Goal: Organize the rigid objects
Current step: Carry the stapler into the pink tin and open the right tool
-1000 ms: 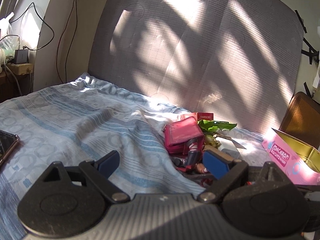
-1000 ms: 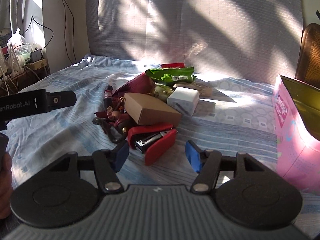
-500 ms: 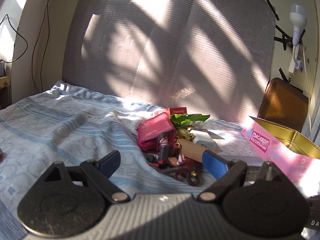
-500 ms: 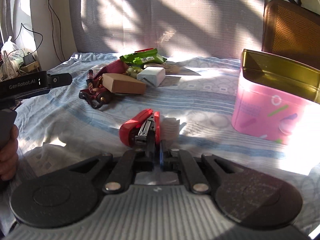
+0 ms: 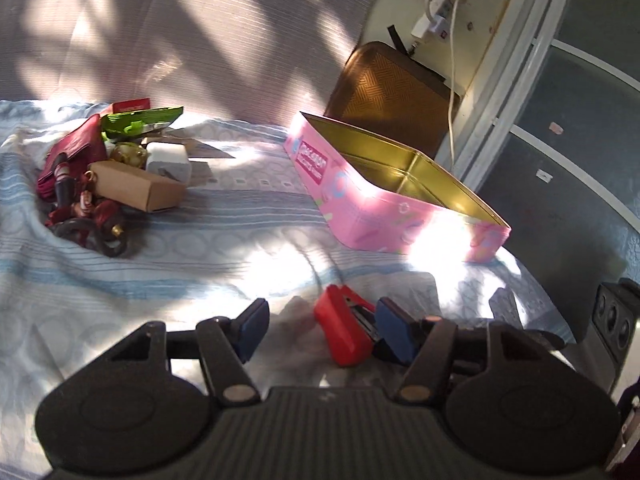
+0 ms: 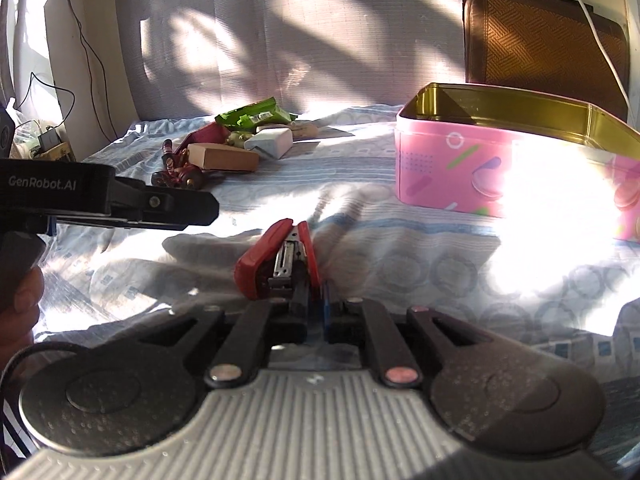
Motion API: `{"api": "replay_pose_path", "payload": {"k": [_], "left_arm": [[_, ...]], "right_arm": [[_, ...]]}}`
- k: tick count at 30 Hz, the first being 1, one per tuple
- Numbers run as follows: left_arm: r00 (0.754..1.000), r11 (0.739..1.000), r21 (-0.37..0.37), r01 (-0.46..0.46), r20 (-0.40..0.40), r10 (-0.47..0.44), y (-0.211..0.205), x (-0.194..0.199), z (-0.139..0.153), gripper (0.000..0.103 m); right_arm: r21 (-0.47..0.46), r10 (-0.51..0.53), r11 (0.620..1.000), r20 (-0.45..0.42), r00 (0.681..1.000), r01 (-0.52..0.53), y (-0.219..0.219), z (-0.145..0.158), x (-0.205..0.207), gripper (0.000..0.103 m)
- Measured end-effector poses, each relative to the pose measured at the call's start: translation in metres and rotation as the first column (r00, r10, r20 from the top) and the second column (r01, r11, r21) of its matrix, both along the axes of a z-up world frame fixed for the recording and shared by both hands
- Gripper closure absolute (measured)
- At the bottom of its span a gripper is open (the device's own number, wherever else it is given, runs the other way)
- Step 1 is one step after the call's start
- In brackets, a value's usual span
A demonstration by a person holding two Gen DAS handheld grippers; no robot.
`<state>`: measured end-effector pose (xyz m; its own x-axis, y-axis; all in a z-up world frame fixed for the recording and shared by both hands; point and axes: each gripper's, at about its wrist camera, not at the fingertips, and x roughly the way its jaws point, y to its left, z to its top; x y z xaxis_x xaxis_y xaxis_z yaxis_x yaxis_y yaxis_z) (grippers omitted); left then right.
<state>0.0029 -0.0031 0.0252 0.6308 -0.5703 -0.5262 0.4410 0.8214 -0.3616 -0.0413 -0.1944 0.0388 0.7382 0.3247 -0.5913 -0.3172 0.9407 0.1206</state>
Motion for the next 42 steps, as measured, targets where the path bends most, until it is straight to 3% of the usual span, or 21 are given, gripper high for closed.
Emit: {"api": "replay_pose_path", "payload": {"k": [5, 8, 9, 12, 15, 18, 22, 24, 27, 29, 31, 33, 37, 42], "left_arm": [[0.993, 0.996, 0.071, 0.052, -0.108, -0.044, -0.027, 0.011, -0.015, 0.064], [0.995, 0.995, 0.077, 0.056, -0.09, -0.049, -0.034, 0.012, -0.012, 0.069], [0.996, 0.996, 0.072, 0.057, -0.074, -0.051, -0.037, 0.012, -0.007, 0.07], [0.997, 0.996, 0.052, 0.079, 0.006, -0.08, -0.049, 0.017, 0.016, 0.071], [0.987, 0.992, 0.082, 0.096, 0.118, -0.106, -0.075, 0.026, 0.042, 0.072], [0.975, 0.988, 0.102, 0.112, 0.181, -0.129, -0.103, 0.049, 0.056, 0.073], [0.969, 0.989, 0.092, 0.119, 0.208, -0.136, -0.141, 0.093, 0.053, 0.076], [0.974, 0.989, 0.093, 0.118, 0.182, -0.133, -0.155, 0.11, 0.046, 0.076], [0.98, 0.989, 0.113, 0.099, 0.161, -0.116, -0.168, 0.124, 0.032, 0.069], [0.986, 0.993, 0.089, 0.073, 0.141, -0.086, -0.164, 0.126, 0.028, 0.064], [0.989, 0.997, 0.055, 0.061, 0.129, -0.068, -0.155, 0.124, 0.029, 0.06], [0.988, 0.999, 0.034, 0.038, 0.146, -0.043, -0.14, 0.115, 0.033, 0.058], [0.978, 1.0, 0.0, -0.014, 0.207, 0.014, -0.09, 0.087, 0.046, 0.051], [0.948, 0.983, 0.066, -0.172, 0.284, 0.147, -0.014, 0.059, 0.047, 0.051]], "right_arm": [[0.021, 0.021, 1.0, -0.002, 1.0, -0.021, -0.002, -0.001, 0.001, 0.093], [0.038, 0.006, 0.999, 0.008, 1.0, -0.006, -0.005, 0.001, 0.0, 0.097], [0.049, -0.002, 0.999, 0.02, 1.0, 0.001, -0.008, 0.002, 0.0, 0.097], [0.054, -0.039, 0.998, 0.166, 0.985, 0.03, -0.016, 0.019, -0.007, 0.097], [0.029, -0.089, 0.996, 0.318, 0.944, 0.085, -0.027, 0.039, -0.005, 0.097], [0.056, -0.159, 0.987, 0.393, 0.906, 0.149, -0.049, 0.05, 0.013, 0.097], [0.074, -0.258, 0.965, 0.414, 0.873, 0.25, -0.076, 0.048, 0.05, 0.097], [0.083, -0.3, 0.953, 0.407, 0.863, 0.292, -0.085, 0.041, 0.064, 0.096], [0.102, -0.356, 0.934, 0.355, 0.864, 0.342, -0.094, 0.029, 0.073, 0.091], [0.085, -0.361, 0.931, 0.35, 0.865, 0.355, -0.094, 0.027, 0.073, 0.083], [0.107, -0.37, 0.929, 0.351, 0.861, 0.355, -0.095, 0.028, 0.07, 0.063], [0.128, -0.365, 0.931, 0.369, 0.855, 0.343, -0.095, 0.029, 0.065, 0.053], [0.129, -0.332, 0.943, 0.457, 0.825, 0.308, -0.086, 0.033, 0.051, 0.053], [0.115, -0.301, 0.952, 0.5, 0.812, 0.282, -0.074, 0.034, 0.043, 0.053]]}}
